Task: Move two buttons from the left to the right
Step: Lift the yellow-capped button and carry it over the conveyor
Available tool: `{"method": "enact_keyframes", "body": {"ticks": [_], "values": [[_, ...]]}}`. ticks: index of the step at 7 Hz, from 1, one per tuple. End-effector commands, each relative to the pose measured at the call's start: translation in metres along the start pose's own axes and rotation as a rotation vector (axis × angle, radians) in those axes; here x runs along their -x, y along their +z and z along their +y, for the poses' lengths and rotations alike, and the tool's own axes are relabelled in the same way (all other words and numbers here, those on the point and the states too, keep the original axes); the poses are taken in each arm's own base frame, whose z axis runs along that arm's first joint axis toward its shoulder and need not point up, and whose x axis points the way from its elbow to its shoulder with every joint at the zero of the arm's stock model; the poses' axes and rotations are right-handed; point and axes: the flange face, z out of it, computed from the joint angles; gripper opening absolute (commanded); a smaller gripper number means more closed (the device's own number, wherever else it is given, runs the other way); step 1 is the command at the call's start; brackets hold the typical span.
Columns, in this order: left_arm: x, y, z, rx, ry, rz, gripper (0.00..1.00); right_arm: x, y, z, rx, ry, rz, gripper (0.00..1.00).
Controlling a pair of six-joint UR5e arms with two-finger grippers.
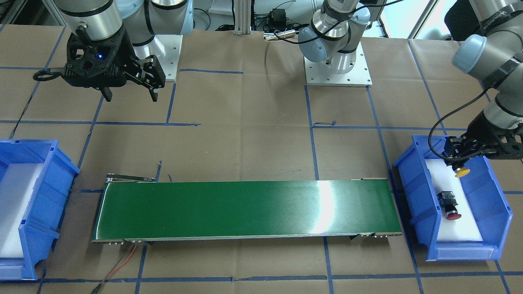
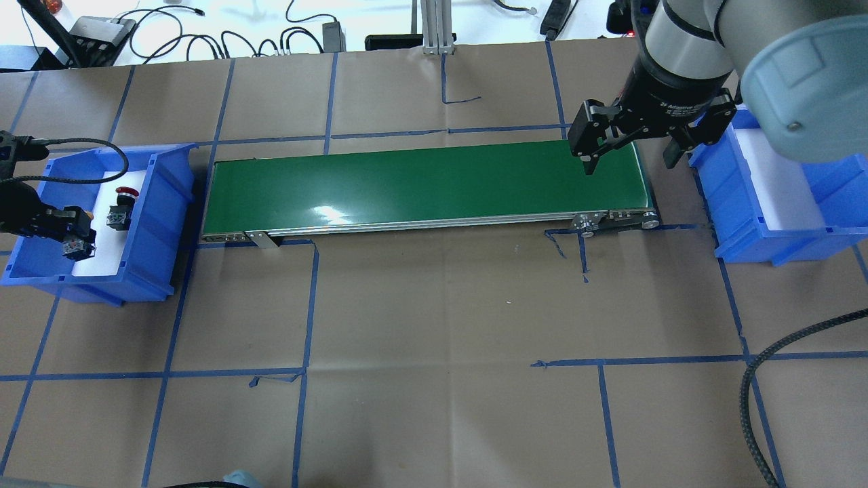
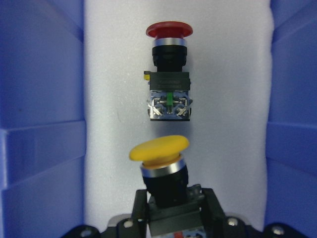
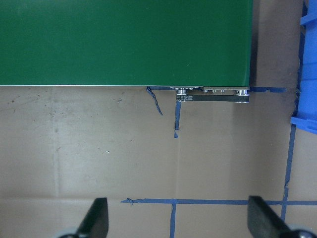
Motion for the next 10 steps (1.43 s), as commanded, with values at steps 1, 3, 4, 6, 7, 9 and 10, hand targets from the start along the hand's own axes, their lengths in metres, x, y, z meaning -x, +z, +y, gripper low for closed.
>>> {"method": "enact_keyframes", "body": {"ticks": [1,3,4,6,7,9,10], "values": [[-0.006,-0.064,-0.023,0.012,0.039,0.008,0.08,0.000,0.000,0.000,0.001,0.000,0.000,1.00],[-0.039,-0.120,-0.060,0.034,0.135,-0.007,0.08,0.000,0.000,0.000,0.001,0.002,0.000,1.00],[-0.061,-0.134,-0.075,0.047,0.179,0.004,0.08,0.000,0.000,0.000,0.001,0.000,0.000,1.00],[-0.108,-0.125,-0.098,0.049,0.241,0.014,0.08,0.000,0.000,0.000,0.001,0.000,0.000,1.00],[-0.137,-0.121,-0.105,0.050,0.222,0.018,0.08,0.000,0.001,-0.001,0.003,0.000,0.000,1.00],[-0.198,-0.100,-0.119,0.078,0.157,0.032,0.08,0.000,0.001,-0.001,0.003,0.001,0.000,1.00],[-0.235,-0.089,-0.126,0.075,0.135,0.031,0.08,0.000,0.002,-0.001,0.004,0.001,0.000,1.00]]}}
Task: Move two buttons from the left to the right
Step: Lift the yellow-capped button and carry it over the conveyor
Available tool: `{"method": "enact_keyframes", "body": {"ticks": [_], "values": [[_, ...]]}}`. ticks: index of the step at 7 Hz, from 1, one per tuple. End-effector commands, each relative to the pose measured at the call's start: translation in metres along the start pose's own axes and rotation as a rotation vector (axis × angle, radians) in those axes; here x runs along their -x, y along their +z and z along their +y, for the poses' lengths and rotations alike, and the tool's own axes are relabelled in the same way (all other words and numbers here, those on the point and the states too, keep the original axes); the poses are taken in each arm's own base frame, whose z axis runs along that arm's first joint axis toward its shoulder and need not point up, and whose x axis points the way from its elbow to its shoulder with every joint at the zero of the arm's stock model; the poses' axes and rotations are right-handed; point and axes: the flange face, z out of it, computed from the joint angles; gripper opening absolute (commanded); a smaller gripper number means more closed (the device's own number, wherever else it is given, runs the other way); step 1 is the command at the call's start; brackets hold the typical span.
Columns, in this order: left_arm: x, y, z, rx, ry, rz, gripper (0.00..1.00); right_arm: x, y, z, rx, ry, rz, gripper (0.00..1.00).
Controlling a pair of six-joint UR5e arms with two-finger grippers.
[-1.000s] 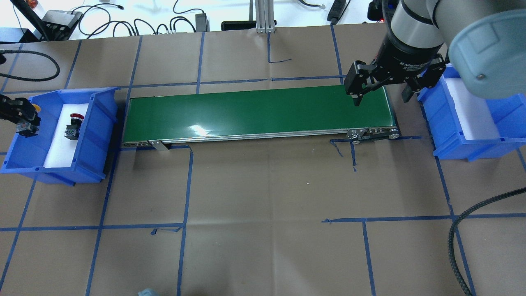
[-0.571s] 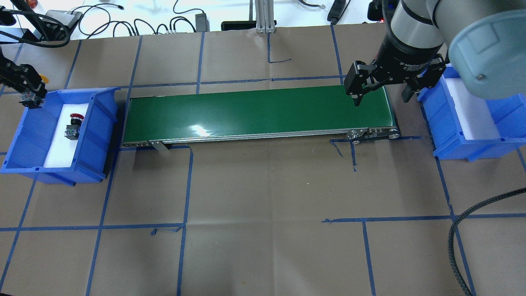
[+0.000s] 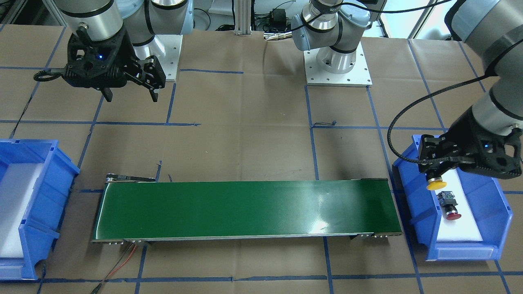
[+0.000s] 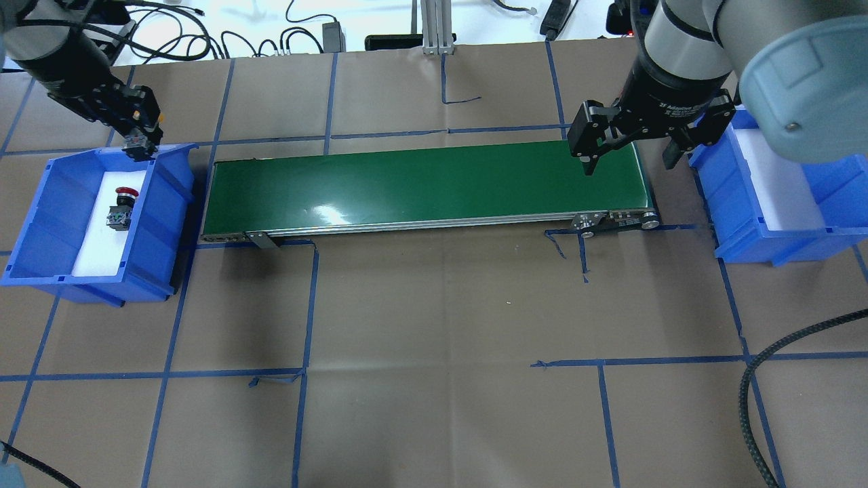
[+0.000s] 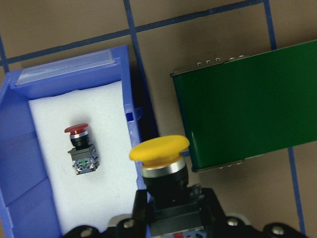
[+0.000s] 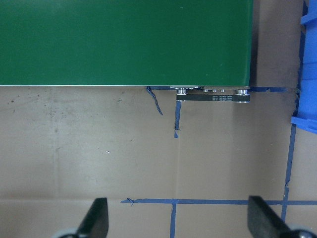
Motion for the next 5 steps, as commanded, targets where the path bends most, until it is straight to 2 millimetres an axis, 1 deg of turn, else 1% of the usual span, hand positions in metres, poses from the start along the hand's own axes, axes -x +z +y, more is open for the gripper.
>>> {"method": "enact_keyframes", "body": {"ticks": [1,2,3,4,5], "values": [[-0.067,0.025,-0.025,0.005,-0.025,0.003,0.08,0.000,0.000,0.000,0.000,0.000,0.000,1.00],[-0.080,0.048,-0.035,-0.002,-0.028,0.000,0.08,0.000,0.000,0.000,0.000,0.000,0.000,1.00],[-0.082,0.071,-0.041,0.000,-0.023,0.001,0.08,0.000,0.000,0.000,0.000,0.000,-0.002,1.00],[-0.082,0.095,-0.044,0.024,-0.019,0.008,0.08,0.000,0.001,0.000,0.001,0.000,-0.002,1.00],[-0.088,0.114,-0.041,0.045,-0.018,0.015,0.06,0.000,0.001,0.000,0.001,0.000,-0.002,1.00]]}}
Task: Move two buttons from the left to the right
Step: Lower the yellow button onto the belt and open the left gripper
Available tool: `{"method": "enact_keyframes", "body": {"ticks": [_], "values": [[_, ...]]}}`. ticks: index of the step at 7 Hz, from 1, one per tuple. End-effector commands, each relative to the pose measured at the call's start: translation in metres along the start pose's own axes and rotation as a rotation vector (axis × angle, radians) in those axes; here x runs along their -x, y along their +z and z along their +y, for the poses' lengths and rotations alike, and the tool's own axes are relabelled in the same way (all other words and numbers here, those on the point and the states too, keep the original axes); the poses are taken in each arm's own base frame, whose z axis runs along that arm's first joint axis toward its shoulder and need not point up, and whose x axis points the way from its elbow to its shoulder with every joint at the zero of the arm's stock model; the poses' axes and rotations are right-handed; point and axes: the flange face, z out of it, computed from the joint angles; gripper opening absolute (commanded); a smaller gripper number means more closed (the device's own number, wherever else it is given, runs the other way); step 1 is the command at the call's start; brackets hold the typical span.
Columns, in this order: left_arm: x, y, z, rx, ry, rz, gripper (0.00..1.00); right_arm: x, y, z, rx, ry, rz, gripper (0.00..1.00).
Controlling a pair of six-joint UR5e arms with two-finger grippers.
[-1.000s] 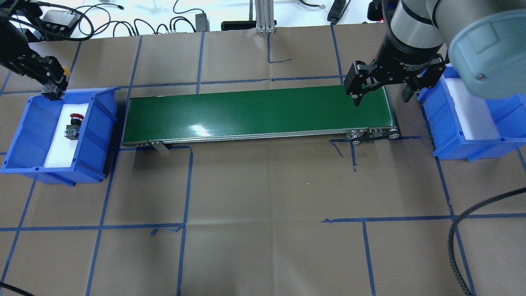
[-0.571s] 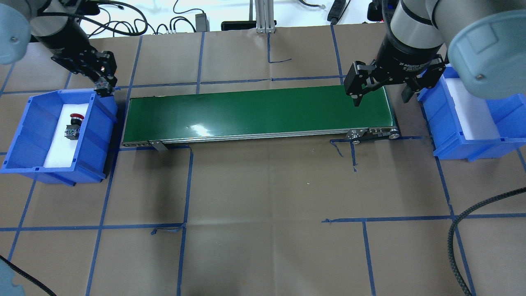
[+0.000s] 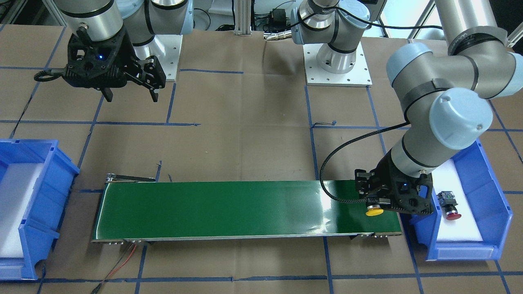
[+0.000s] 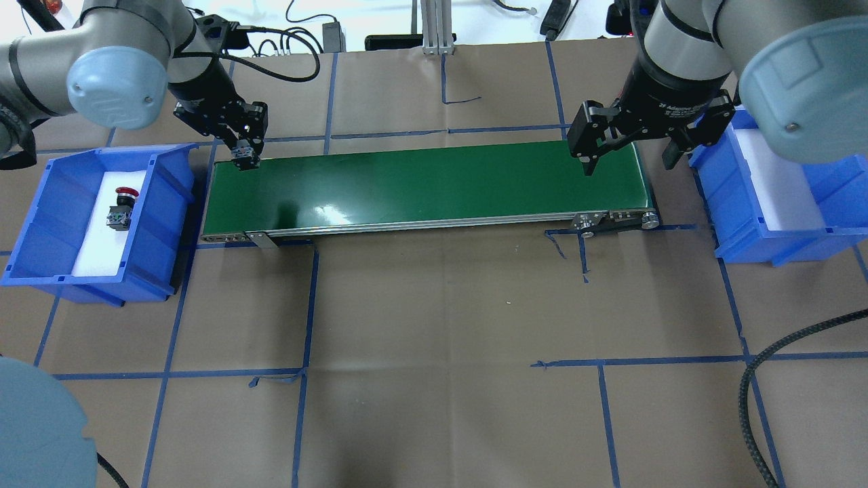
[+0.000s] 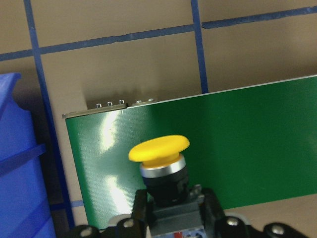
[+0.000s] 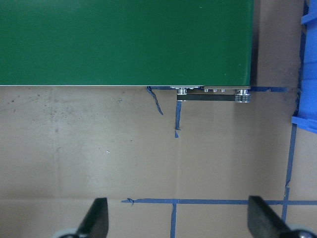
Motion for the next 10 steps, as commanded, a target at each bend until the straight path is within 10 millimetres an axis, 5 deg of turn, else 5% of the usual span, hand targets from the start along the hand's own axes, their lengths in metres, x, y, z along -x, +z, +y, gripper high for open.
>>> {"method": "enact_keyframes", "body": {"ticks": [1,2,3,4,5,6,8,10], "values": [[-0.014,0.051,0.000,-0.002,0.021,-0.001,0.05,0.000,0.000,0.000,0.001,0.000,0.000,1.00],[-0.016,0.073,0.003,-0.032,0.019,-0.012,0.06,0.000,0.000,0.000,0.001,0.000,-0.002,1.00],[-0.018,0.071,0.010,-0.039,0.020,-0.013,0.07,0.000,0.000,0.000,-0.001,0.000,-0.002,1.00],[-0.018,0.073,0.011,-0.036,0.019,-0.012,0.32,0.000,0.000,0.000,-0.001,0.000,0.000,1.00],[-0.020,0.077,0.014,-0.027,0.010,-0.009,0.90,0.000,-0.001,0.000,-0.002,0.000,-0.002,1.00],[-0.020,0.073,0.017,-0.028,0.008,-0.012,0.99,0.000,-0.001,0.000,-0.002,0.000,0.000,1.00],[-0.021,0.019,0.020,-0.050,0.008,-0.025,1.00,0.000,-0.001,0.000,-0.002,0.000,-0.002,1.00],[-0.018,-0.078,0.029,-0.038,0.012,-0.034,1.00,0.000,-0.001,0.000,-0.002,0.000,-0.002,1.00]]}}
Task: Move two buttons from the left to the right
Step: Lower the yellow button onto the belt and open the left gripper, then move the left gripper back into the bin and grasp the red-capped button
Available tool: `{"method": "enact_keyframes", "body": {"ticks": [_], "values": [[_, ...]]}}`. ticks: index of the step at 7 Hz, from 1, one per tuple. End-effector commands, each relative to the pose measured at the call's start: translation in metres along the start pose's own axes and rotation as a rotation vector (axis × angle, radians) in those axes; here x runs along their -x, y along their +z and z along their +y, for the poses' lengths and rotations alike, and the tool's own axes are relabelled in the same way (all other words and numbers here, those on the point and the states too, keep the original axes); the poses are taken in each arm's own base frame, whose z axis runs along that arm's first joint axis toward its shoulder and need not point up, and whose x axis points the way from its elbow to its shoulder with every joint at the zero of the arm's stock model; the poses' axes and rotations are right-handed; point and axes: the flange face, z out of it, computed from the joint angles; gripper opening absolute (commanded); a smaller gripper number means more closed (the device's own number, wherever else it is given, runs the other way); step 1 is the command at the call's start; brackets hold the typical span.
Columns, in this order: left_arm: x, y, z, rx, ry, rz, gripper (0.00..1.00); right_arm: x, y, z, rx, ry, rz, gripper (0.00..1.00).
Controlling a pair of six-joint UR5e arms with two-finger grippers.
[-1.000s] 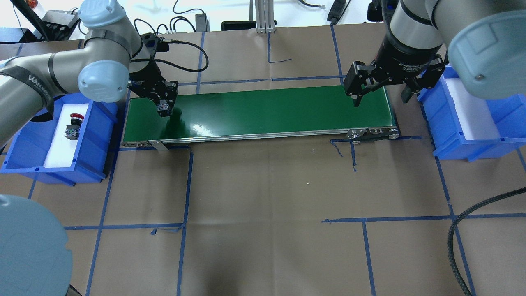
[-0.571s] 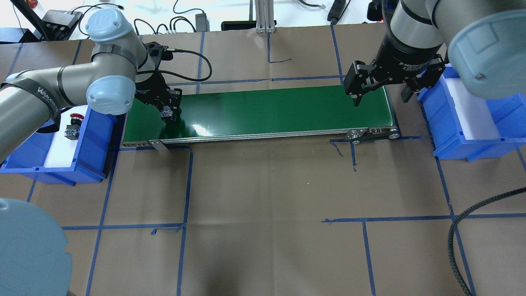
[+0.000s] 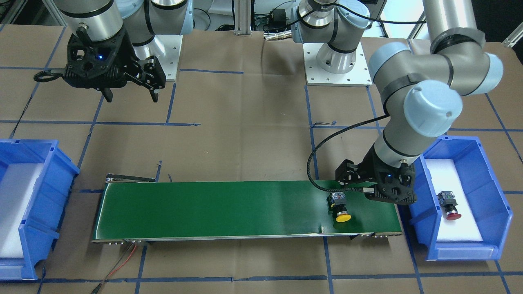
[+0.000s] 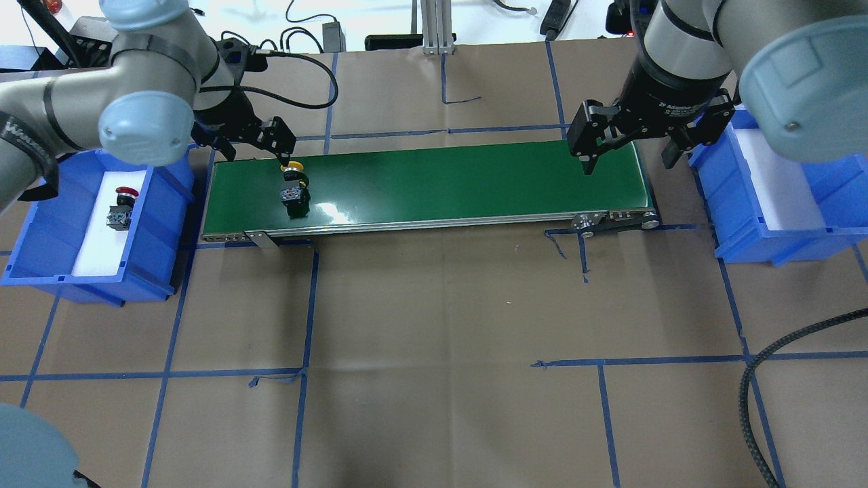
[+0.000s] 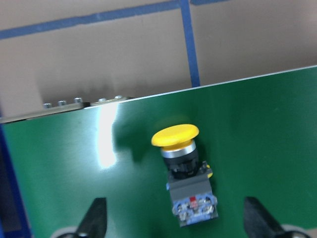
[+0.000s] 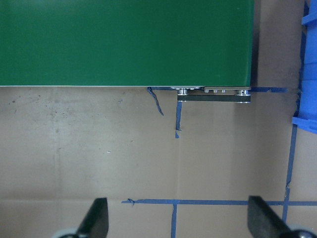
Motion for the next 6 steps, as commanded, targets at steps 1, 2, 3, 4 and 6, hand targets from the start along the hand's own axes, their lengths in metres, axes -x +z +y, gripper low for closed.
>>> {"method": "enact_keyframes", "body": {"ticks": [1,2,3,4,6], "values": [[0.009,-0.080,0.000,0.006,0.002,-0.022,1.00,0.000,0.000,0.000,0.000,0.000,0.000,1.00],[0.020,-0.088,-0.009,0.004,0.063,-0.083,1.00,0.000,0.000,0.000,0.000,0.000,0.000,1.00],[0.044,-0.090,-0.009,0.002,0.076,-0.101,1.00,0.000,0.000,0.000,0.000,0.000,0.000,1.00],[0.091,-0.091,-0.004,0.001,0.014,-0.090,1.00,0.000,0.000,0.000,0.000,0.000,0.000,1.00],[0.169,-0.091,0.014,0.013,0.033,-0.095,1.00,0.000,0.000,0.000,0.000,0.000,0.000,1.00]]}}
